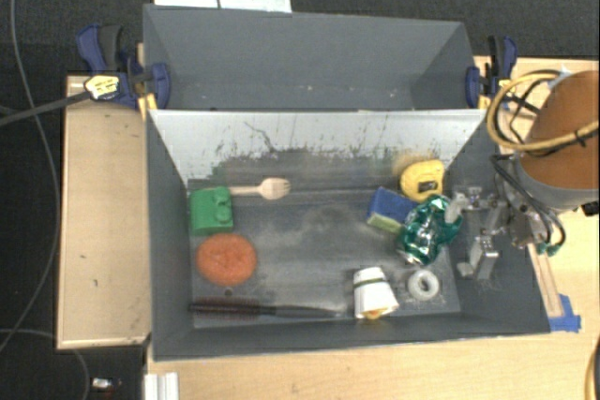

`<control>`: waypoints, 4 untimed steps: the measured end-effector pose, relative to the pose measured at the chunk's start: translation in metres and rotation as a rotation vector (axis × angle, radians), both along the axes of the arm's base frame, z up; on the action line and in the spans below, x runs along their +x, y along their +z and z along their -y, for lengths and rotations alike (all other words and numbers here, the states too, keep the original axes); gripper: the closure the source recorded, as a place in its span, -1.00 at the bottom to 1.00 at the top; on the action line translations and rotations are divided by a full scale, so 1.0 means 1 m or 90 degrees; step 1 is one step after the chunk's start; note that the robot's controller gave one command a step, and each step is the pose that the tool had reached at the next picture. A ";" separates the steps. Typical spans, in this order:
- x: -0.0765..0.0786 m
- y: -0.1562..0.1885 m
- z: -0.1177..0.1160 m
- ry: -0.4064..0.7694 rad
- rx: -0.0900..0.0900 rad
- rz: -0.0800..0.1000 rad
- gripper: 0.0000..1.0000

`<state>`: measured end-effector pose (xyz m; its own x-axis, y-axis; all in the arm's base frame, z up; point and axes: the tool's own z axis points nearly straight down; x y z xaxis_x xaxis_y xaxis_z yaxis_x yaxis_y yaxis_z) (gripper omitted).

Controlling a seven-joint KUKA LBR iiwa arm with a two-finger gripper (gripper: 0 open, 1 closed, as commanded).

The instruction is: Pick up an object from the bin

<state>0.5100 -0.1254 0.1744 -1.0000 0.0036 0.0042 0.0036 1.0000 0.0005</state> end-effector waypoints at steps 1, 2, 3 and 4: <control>0.002 0.003 0.000 0.003 -0.001 0.004 -1.00; 0.018 -0.049 -0.027 0.043 -0.002 0.008 -1.00; 0.014 -0.070 -0.015 0.071 -0.001 0.023 -1.00; 0.015 -0.080 -0.015 0.193 -0.007 0.033 -1.00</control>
Offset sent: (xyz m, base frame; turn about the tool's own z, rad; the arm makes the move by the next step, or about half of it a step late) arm 0.0190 0.0349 -0.0650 -0.0813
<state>0.5245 -0.1109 0.0948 -0.9544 -0.2951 -0.0448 -0.2946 0.9555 -0.0182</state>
